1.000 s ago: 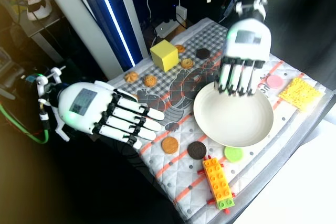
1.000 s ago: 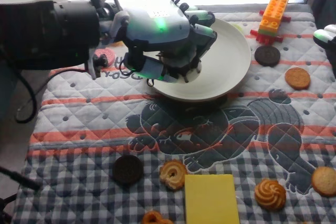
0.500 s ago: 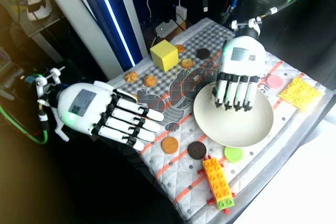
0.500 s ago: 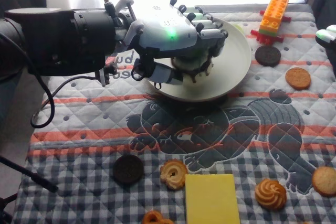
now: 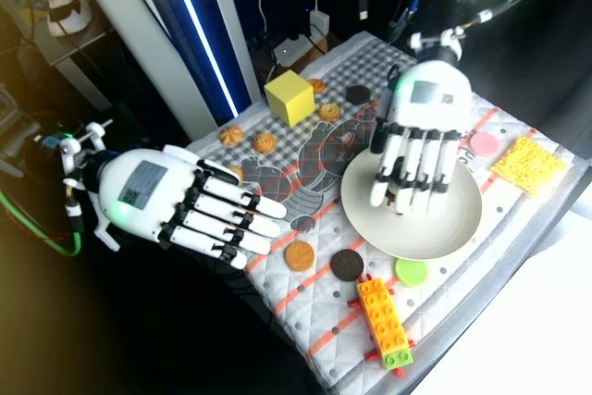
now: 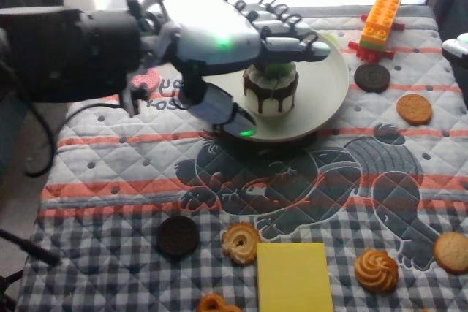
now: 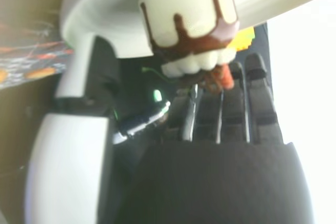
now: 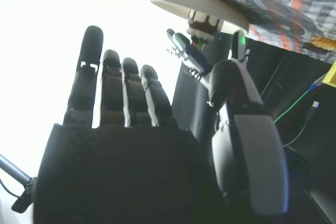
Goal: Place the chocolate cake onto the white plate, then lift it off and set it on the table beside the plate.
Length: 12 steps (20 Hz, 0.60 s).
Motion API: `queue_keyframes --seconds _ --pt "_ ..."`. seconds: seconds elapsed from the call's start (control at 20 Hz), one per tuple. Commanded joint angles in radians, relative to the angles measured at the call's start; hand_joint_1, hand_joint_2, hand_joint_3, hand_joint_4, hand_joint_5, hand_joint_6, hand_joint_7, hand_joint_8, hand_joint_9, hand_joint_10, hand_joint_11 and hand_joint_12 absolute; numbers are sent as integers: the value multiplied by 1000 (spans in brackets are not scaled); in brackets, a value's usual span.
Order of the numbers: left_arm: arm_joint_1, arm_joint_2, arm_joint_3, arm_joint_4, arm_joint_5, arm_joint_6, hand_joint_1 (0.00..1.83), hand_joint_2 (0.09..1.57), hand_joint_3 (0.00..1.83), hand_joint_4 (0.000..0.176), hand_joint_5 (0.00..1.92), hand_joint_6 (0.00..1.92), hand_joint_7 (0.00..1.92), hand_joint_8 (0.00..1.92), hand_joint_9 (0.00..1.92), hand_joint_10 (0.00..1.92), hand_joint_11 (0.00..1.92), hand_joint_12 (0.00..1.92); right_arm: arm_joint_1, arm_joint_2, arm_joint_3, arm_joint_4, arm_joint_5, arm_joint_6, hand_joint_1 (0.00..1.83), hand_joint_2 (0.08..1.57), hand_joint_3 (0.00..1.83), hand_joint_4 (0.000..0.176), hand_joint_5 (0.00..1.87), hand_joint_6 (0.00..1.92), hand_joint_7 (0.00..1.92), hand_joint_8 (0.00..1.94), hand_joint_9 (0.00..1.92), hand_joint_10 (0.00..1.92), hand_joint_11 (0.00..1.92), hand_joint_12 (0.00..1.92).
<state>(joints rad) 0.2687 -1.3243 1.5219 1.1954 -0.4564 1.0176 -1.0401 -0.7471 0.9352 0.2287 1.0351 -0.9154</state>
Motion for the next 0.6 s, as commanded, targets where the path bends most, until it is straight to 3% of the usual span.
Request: queue_keyframes --seconds 0.0,0.05,0.1,0.15,0.2,0.25,0.3,0.35,0.4,0.45,0.5,0.55 --pt "-11 16 -7 -40 -66 -1 720 1047 0 130 0 0 0 0 0 0 0 0 1 11 5 11 121 6 415 1302 0 2 0 0 0 0 49 10 0 1030" --pt "-14 35 -22 -35 -75 -1 725 1052 0 128 0 0 0 0 0 0 0 0 1 12 5 11 121 7 409 1302 0 4 0 0 0 0 51 10 0 1039" --pt "-18 54 -39 -24 -83 -1 702 1056 0 112 0 0 0 0 0 0 0 0 1 12 5 11 121 8 414 1291 0 38 0 0 0 0 34 3 0 1083" --pt "-22 74 -59 -9 -94 -1 702 1056 0 112 0 0 0 0 0 0 0 0 1 12 5 10 121 8 414 1291 0 38 0 0 0 0 34 3 0 1083" --pt "-23 89 -75 2 -104 -1 708 1102 4 90 0 0 0 0 0 0 0 0 1 12 5 10 121 8 414 1282 0 31 0 0 0 0 31 2 0 1045" --pt "-24 109 -94 14 -119 -1 719 1101 3 66 0 0 0 0 0 0 0 0 1 12 5 10 121 9 460 1306 3 3 0 0 0 0 5 0 0 897" --pt "-22 128 -113 19 -136 -1 710 1099 2 55 0 0 0 0 0 0 0 0 0 12 6 9 121 9 487 1311 2 0 0 0 0 0 2 0 0 739" --pt "-19 149 -133 20 -158 -1 720 1096 0 74 0 0 0 0 0 0 95 46 0 12 7 9 121 9 475 1303 0 2 0 0 0 0 34 16 0 955" --pt "-16 162 -145 26 -175 -1 715 1080 22 57 0 0 0 0 0 0 18 885 0 12 7 9 120 9 444 1302 0 0 0 0 0 0 35 17 0 1006" --pt "-14 176 -157 36 -191 -1 726 1042 7 106 0 0 0 0 0 0 3 1342 -1 12 8 8 120 10 480 1304 0 6 0 0 0 0 6 3 0 925" --pt "-11 191 -171 48 -206 -1 738 1037 5 130 0 0 0 0 0 0 0 1435 -2 12 11 6 120 10 503 1305 0 15 0 0 0 0 0 0 0 908" --pt "-9 206 -186 65 -218 -1 780 1039 5 156 0 0 0 0 0 0 0 1387 -3 12 13 5 118 11 518 1306 0 28 0 0 0 0 0 0 0 1023"
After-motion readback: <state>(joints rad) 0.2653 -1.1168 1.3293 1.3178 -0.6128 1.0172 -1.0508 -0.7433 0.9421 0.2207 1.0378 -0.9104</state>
